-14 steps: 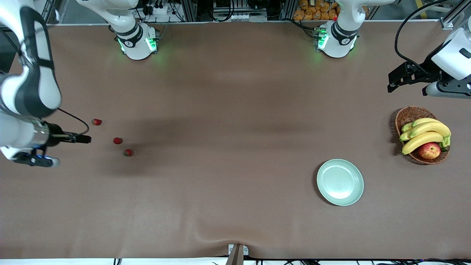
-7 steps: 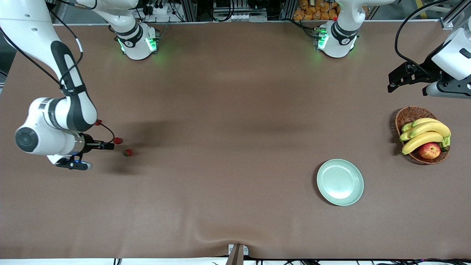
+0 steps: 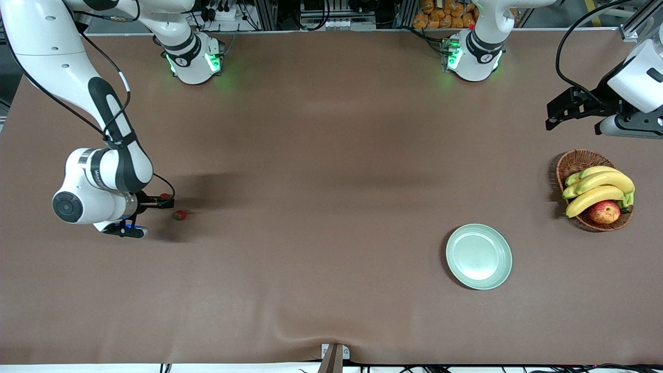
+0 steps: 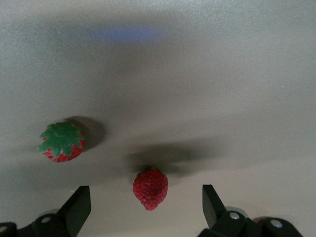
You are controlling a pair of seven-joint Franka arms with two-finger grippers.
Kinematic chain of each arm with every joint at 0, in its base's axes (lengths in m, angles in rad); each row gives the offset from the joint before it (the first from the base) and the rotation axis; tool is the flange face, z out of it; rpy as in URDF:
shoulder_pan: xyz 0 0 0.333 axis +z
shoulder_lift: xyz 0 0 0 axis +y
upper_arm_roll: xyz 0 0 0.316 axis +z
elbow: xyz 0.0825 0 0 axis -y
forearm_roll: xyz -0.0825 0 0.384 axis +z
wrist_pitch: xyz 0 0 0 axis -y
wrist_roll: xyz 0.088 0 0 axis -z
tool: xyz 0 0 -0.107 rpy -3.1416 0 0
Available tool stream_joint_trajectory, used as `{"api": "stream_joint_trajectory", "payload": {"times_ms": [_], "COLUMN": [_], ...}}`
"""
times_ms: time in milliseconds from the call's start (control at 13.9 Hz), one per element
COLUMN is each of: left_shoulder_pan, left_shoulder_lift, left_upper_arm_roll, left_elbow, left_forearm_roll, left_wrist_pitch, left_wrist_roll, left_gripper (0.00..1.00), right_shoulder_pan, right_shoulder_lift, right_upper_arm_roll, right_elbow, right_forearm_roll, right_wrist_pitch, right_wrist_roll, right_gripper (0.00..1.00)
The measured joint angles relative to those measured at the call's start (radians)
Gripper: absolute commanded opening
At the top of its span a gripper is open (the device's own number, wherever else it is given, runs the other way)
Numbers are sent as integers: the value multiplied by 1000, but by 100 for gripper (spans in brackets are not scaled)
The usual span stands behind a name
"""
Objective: Collect all strawberries into plate
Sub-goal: 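Reach the right gripper down and grasp the nearest red strawberry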
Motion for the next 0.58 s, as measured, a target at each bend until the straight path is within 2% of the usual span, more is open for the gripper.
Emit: {"api": "stream_joint_trajectory", "payload": {"times_ms": [288, 576], "left_shoulder_pan": [0, 0], "left_shoulder_lift": [0, 0], "left_upper_arm_roll": [0, 0], "left_elbow": [0, 0], "left_forearm_roll": [0, 0], "left_wrist_pitch": [0, 0], "left_wrist_roll": [0, 0], "left_gripper": [100, 100], "right_shoulder_pan": [0, 0], "right_shoulder_lift": [3, 12], "right_upper_arm_roll": [0, 0], "right_elbow": [-5, -14], "right_forearm_roll": [0, 0], "right_wrist_pitch": [0, -1], "right_wrist_roll": [-1, -12], "right_gripper": [79, 65]}}
